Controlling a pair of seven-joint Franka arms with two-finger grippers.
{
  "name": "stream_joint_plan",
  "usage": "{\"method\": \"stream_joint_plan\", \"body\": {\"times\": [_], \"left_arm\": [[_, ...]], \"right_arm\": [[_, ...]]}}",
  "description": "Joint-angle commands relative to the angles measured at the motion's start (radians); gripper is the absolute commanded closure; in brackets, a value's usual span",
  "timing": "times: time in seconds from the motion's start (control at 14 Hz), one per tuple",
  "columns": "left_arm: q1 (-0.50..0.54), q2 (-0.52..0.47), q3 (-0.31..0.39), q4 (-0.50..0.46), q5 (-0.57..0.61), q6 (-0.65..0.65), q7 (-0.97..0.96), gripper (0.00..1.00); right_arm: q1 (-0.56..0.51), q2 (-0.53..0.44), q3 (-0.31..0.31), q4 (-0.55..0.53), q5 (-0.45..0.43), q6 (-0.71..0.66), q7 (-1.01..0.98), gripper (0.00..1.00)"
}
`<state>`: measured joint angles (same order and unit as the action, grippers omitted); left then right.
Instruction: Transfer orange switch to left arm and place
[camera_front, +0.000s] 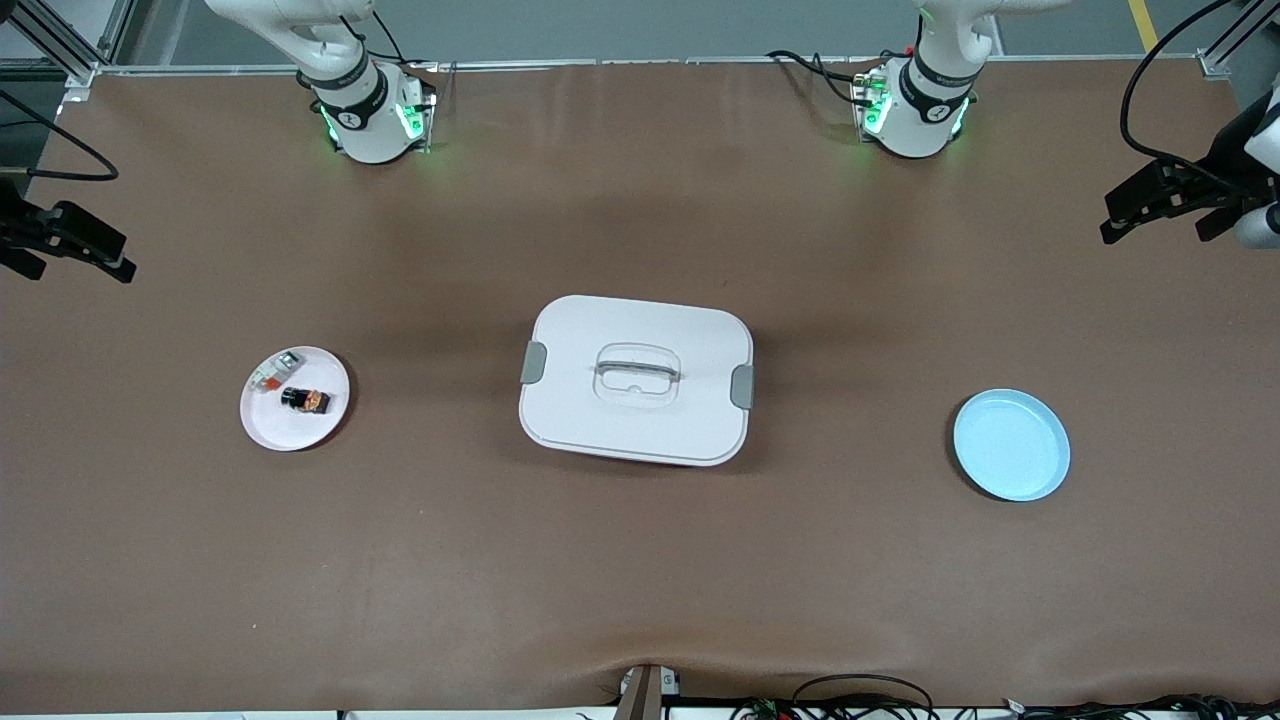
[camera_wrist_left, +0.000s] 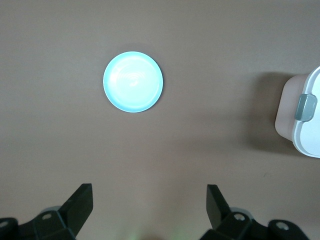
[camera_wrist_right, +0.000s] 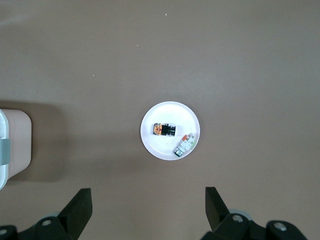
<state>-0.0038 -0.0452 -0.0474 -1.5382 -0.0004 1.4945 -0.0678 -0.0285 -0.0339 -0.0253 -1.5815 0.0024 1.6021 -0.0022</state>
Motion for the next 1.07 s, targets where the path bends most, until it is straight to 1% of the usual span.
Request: {"method": "stream_joint_plan", "body": {"times": [0.0, 1.0], "left_arm": [[0.002, 0.004, -0.005, 0.018, 0.003, -0.008, 0.009, 0.00], [0.018, 0.002, 0.001, 0.015, -0.003, -0.007, 0.005, 0.00]], "right_arm": [[-0.001, -0.014, -0.001, -0.005, 0.007, 0.001, -0.009, 0.00], [0.001, -0.012, -0.002, 0.005, 0.008, -0.001, -0.009, 0.00]]}}
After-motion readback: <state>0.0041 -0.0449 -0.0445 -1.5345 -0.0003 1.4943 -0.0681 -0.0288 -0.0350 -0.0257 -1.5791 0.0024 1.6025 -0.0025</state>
